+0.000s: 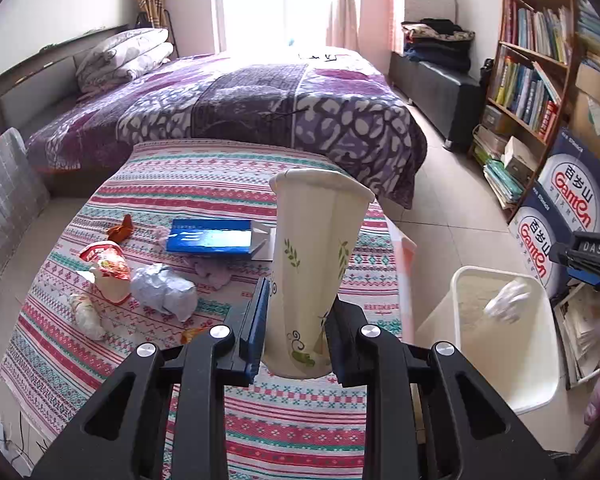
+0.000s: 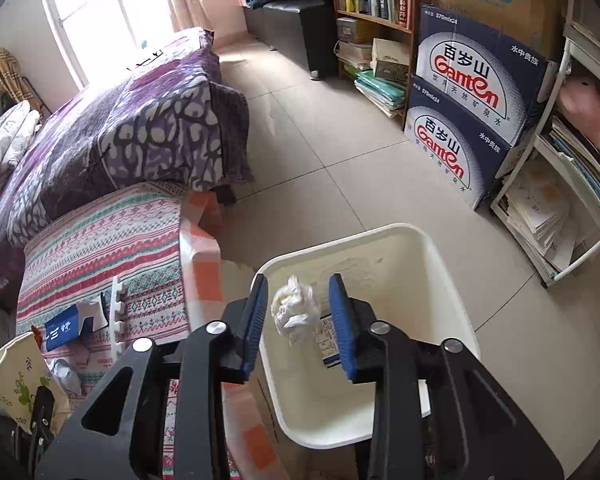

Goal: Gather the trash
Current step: 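Drop the white plastic bundle into the white bin by opening the right tool, then lower the paper cup into the white bin and open the left tool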

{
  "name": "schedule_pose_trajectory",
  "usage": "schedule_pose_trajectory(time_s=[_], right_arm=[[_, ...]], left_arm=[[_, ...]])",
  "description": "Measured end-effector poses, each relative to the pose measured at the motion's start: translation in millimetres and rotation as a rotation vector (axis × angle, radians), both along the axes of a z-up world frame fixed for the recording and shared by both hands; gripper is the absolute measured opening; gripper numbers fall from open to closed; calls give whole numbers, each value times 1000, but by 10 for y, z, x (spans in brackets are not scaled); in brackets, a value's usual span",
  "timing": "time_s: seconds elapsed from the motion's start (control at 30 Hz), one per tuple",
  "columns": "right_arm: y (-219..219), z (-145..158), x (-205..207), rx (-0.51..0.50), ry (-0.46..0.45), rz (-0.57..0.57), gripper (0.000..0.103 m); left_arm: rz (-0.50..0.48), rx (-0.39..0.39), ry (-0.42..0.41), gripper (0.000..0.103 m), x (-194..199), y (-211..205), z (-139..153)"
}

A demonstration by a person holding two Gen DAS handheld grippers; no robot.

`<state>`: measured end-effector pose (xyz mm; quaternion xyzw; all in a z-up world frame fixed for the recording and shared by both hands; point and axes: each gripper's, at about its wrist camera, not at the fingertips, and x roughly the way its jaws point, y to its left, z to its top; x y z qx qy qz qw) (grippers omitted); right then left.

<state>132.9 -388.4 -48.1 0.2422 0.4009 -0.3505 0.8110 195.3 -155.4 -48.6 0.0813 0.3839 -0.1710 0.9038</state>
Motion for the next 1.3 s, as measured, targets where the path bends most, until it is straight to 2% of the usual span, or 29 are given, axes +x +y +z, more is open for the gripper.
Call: schedule_pose_trajectory(time_s=[0.1,0.37,0.57,0.83,1.0,1.03,1.1,1.17,1.3], right_arm=[[-103,43,-105,-29,-6,-45,62],[-376,164,-363,-77,-37,-141,82],[-524,244,-496,-87,-54,-184,85],[-725,331,-668,-91,-86,-257,87],[-830,344,-762,-71,-111,-299,87],[-837,347,-773,-72,-113,-305,87],[-844,351,-787,-76,-117,-314,87],[-841,346,-792,-78,-119,-321,89],[-771,339,-741,-87,-123,-312,92]], left_arm=[[-44,-11,13,27,-62,-166,-27],[-155,-51,77,27,-197,-609,-91],[-238,-52,117,27,-294,-968,-171],[-366,-88,240,28,-362,-1446,-294],[-457,-107,260,28,-433,-1714,-265],[-474,-116,271,32,-443,-1748,-264],[-490,-134,290,68,-445,-1772,-261],[-481,-144,281,73,-440,-1742,-244],[-451,-102,240,74,-395,-1638,-219]])
